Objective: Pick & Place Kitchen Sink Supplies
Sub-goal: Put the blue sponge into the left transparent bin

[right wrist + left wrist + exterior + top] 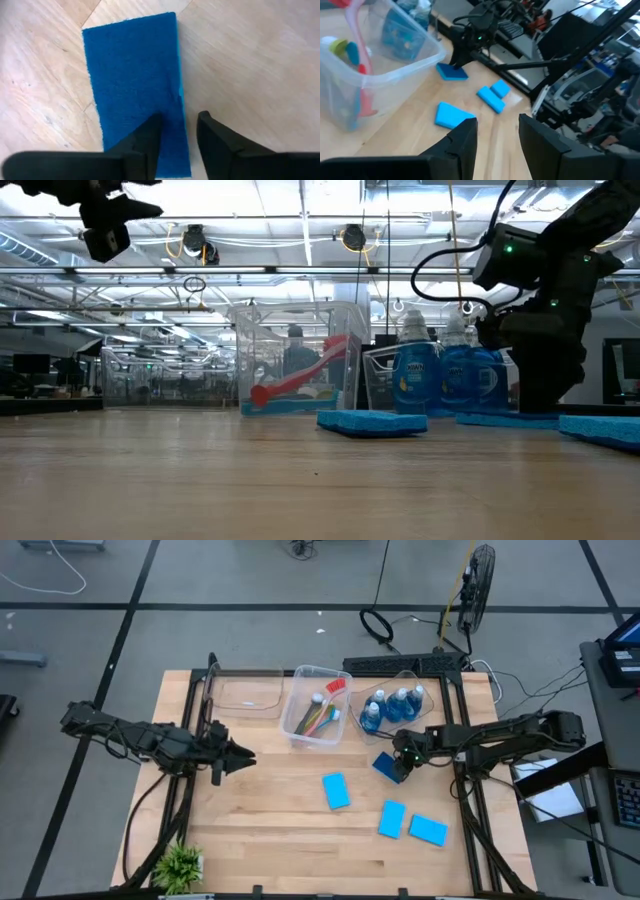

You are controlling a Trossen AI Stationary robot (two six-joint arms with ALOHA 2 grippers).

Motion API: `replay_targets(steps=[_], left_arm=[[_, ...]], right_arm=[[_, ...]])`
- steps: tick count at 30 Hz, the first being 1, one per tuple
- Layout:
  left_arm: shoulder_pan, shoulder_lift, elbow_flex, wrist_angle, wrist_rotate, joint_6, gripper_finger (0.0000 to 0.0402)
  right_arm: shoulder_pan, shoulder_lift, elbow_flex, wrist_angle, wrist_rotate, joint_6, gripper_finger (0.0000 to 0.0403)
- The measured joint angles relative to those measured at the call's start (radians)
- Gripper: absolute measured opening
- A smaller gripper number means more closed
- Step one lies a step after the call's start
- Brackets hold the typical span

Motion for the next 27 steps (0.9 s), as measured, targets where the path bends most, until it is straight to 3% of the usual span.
replay_targets(steps=[10,18,27], left_arm=[[0.0,0.001,0.0,0.037,0.004,-0.001,0.0145],[0.0,0.015,0.0,0.103,0.003,-0.002,0.0145],[0.0,0.109,0.0,0.149,0.004,0.002,0.0145]], right_arm=[[0.024,0.0,0.0,0.024,-0.106,-0.001,0.0009],[0.091,-0.006,-0.005,0.185,-0.276,0.057,0.0001],[0.125,-0.007,-0.005,0.519,-0.264,0.075,0.0]])
